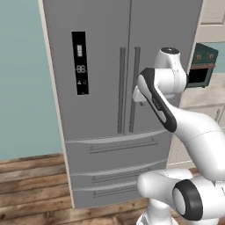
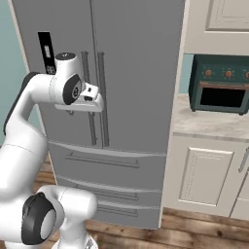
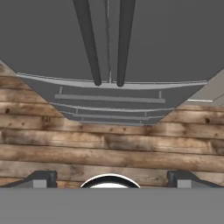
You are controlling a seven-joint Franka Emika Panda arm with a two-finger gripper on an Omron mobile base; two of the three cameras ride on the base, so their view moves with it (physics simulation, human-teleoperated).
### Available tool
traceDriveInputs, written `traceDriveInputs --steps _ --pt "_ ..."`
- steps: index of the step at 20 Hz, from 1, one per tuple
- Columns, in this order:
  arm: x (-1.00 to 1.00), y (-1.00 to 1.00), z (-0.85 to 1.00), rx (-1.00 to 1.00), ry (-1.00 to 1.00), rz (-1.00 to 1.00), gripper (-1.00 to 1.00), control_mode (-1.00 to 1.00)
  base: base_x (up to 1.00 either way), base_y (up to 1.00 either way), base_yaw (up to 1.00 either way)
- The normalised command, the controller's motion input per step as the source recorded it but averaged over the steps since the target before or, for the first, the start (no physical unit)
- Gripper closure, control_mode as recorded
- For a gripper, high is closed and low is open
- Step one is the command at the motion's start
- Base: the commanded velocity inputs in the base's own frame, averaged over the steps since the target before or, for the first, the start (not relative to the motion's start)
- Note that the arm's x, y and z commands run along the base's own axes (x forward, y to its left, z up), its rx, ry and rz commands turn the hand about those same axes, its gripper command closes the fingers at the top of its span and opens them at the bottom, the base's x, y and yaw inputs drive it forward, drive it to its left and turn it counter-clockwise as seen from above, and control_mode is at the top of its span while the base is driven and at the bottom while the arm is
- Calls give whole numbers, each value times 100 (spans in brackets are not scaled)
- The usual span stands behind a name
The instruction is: There is a bowl on the dining counter. Grab a lemon wedge from the fridge and place it in the bowl. Then get the liquor bottle and glass cup from the cabinet and place them next to the bowl.
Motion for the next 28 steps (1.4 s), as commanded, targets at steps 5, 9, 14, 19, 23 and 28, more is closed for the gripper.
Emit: traceDriveInputs --steps 5,9,14,19,23,28 --pt "0 0 0 0 0 0 -100 100 3 30 0" --pt "0 0 0 0 0 0 -100 100 4 1 0" --pt "0 0 0 0 0 0 -100 100 17 -7 0" --pt "0 0 0 0 0 0 -100 100 30 -9 1" --pt "0 0 0 0 0 0 -100 100 19 -5 0" --pt "0 0 -4 0 -4 0 -100 -100 0 0 0"
